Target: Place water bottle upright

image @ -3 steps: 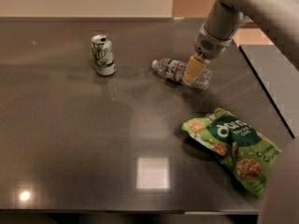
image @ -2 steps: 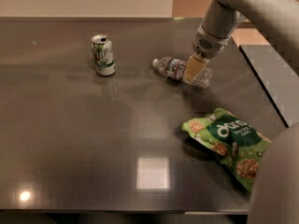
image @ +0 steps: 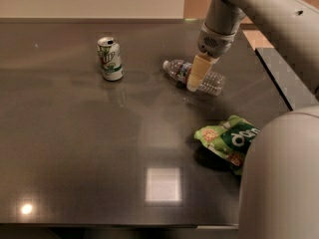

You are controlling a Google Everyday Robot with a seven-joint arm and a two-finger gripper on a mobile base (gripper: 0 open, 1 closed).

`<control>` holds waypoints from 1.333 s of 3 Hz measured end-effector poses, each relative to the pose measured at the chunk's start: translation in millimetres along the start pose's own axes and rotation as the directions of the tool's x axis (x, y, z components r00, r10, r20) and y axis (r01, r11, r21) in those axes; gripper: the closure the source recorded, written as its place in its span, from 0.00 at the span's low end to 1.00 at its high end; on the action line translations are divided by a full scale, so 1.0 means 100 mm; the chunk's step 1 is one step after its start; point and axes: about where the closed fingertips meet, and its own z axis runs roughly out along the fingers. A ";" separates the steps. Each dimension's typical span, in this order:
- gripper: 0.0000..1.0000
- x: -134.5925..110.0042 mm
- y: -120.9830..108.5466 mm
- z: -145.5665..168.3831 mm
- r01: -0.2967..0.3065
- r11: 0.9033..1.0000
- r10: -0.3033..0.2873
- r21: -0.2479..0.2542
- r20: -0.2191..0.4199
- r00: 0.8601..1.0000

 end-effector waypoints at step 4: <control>0.00 -0.46 -0.18 0.11 0.011 1.000 -0.010 0.026 -0.026 1.000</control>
Offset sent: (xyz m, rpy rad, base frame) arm 0.0297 0.0220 0.0166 -0.0420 0.0178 0.0339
